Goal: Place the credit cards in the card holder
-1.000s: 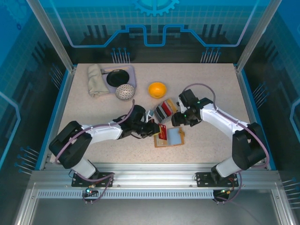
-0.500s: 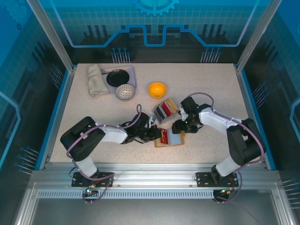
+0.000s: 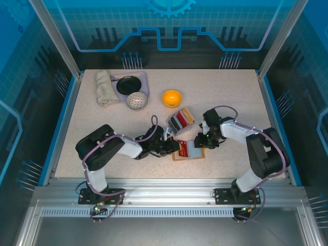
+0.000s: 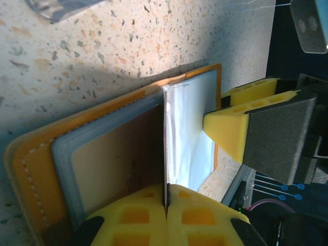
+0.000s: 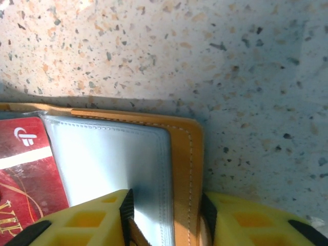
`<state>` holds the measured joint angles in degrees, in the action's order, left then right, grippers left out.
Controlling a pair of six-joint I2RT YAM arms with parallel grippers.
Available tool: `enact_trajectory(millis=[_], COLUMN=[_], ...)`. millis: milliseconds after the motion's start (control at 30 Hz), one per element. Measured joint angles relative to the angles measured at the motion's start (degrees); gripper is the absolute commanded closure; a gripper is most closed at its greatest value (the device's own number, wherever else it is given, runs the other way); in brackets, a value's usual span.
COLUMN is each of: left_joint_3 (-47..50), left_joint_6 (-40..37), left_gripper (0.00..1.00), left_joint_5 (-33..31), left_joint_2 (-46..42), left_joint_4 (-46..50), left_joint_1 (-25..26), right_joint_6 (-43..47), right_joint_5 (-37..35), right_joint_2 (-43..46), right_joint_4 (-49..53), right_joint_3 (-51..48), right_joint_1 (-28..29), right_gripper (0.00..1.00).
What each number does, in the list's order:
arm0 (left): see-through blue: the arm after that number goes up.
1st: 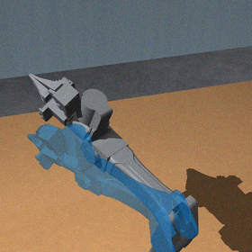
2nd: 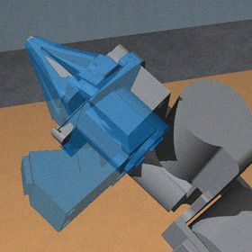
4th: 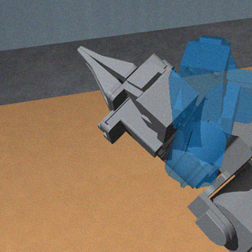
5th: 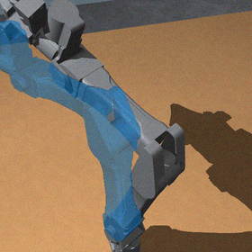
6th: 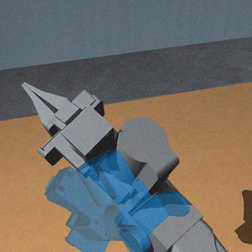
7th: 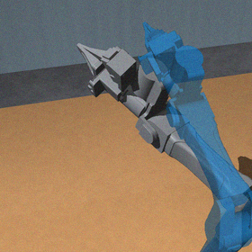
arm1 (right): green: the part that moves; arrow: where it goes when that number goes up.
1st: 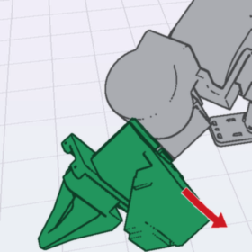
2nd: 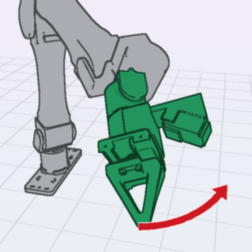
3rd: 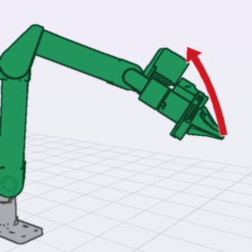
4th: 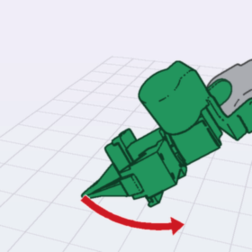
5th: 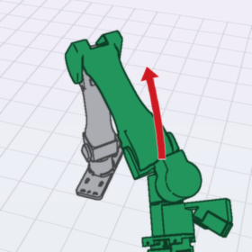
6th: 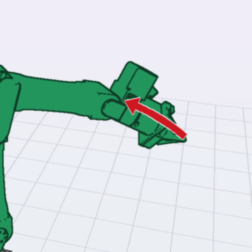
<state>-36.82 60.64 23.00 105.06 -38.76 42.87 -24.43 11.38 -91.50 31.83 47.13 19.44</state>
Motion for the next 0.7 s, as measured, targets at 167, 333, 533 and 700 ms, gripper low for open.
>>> enact_trajectory(millis=[167,333,533,700], left_joint_3=[0.6,1.0,0.9,0.3], left_joint_6=[0.5,0.4,0.4,1.1], left_gripper=[1.00,1.00,1.00,1.00], left_joint_5=[-0.1,-0.3,0.1,0.9], left_joint_2=[-0.4,-3.4,-3.7,0.6], left_joint_4=[-0.3,1.2,0.9,-0.8], left_joint_1=[0.1,0.1,0.3,0.7], right_joint_6=[0.0,0.0,-0.1,-0.2], right_joint_5=[0.3,1.0,1.2,1.5], right_joint_2=[0.2,0.3,0.3,0.3], right_joint_4=[-0.2,-0.3,-0.4,-0.4], right_joint_3=[-0.2,-0.3,-0.3,-0.3], right_joint_1=[-0.2,-0.5,-0.5,-0.7], right_gripper=[0.59,0.58,0.57,0.57])
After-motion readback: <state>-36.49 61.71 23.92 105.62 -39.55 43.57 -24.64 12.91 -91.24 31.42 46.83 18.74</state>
